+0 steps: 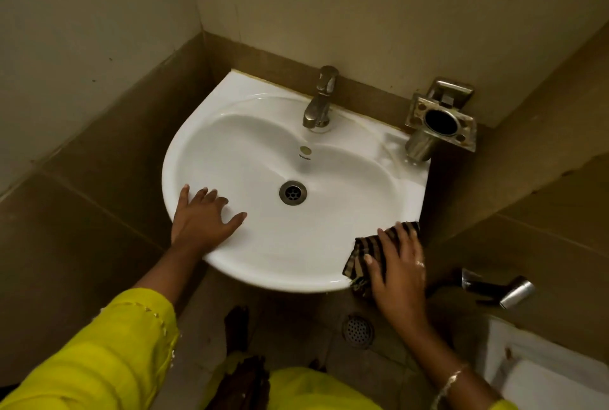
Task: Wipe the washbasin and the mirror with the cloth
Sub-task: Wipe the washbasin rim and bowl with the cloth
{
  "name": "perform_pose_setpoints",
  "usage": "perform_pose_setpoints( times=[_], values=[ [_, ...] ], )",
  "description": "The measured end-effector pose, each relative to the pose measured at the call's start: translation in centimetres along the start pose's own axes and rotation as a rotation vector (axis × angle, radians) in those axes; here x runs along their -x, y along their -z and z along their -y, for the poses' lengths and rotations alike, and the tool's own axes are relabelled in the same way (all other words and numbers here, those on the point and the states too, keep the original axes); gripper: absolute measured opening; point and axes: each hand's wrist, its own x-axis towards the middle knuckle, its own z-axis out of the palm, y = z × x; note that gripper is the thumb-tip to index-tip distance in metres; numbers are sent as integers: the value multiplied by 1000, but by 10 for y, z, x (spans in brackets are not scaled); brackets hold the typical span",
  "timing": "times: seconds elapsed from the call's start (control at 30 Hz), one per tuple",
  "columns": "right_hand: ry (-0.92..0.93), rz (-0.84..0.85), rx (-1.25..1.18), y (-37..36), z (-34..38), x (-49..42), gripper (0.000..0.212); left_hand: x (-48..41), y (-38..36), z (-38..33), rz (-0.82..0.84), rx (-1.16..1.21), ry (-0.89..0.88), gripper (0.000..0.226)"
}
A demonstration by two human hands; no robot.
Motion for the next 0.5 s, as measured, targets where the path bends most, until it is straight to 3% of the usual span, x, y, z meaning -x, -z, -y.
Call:
perform_pose_setpoints(
  times=[0.13, 0.5],
  values=[
    [-237, 147, -16, -16, 12, -3, 53, -2, -3, 3, -10, -1, -3, 96],
    [-185, 157, 164, -12, -4, -44, 71, -3, -4, 3, -41, 36, 2, 94]
  ],
)
